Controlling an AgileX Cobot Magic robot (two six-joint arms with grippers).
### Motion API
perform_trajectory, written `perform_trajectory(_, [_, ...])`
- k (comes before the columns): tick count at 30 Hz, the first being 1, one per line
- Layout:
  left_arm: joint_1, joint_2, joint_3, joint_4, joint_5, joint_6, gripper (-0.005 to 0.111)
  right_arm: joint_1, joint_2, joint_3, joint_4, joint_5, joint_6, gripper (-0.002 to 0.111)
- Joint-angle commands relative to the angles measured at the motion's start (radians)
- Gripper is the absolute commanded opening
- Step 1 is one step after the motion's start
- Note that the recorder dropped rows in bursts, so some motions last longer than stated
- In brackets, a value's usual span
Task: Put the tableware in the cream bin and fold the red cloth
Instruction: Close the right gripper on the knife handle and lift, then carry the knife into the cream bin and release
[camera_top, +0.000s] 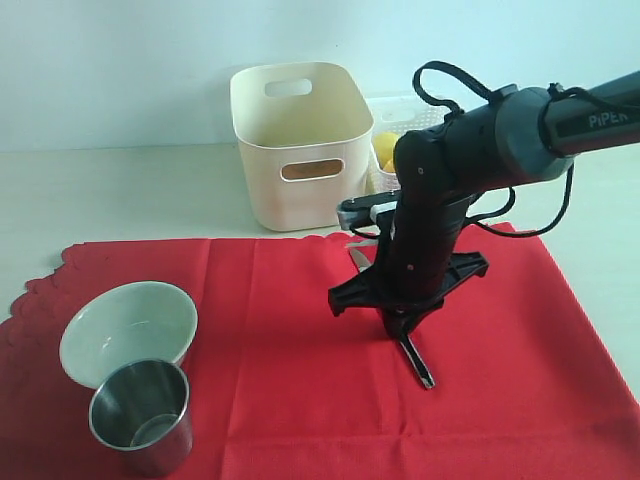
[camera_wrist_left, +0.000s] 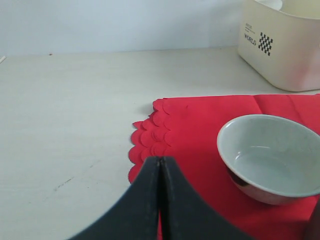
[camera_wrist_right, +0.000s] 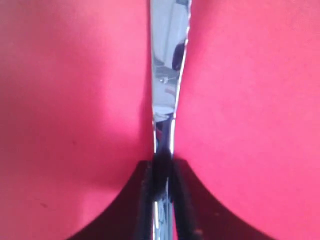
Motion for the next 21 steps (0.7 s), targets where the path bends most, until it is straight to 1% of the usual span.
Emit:
perform_trajectory(1, [0.000,-0.007,0.003,-0.011,-0.008,0.000,0.000,0.001,-0.050,0.004,-0.035,0.034,-0.019,0.000])
perform_trajectory(14, [0.000,-0.007,0.003,-0.011,-0.008,0.000,0.000,0.001,-0.304,0.004,0.027,0.050,-0.211,0.000])
perform_trajectory(17, [0.000,-0.007,0.003,-0.011,-0.008,0.000,0.000,0.001,-0.357,0.004,0.092,0.002,-0.284,0.000])
perform_trajectory(21, [0.000,-0.007,0.003,-0.011,-0.008,0.000,0.000,0.001,-0.387,-0.014,0.105,-0.119,-0.316,0.000])
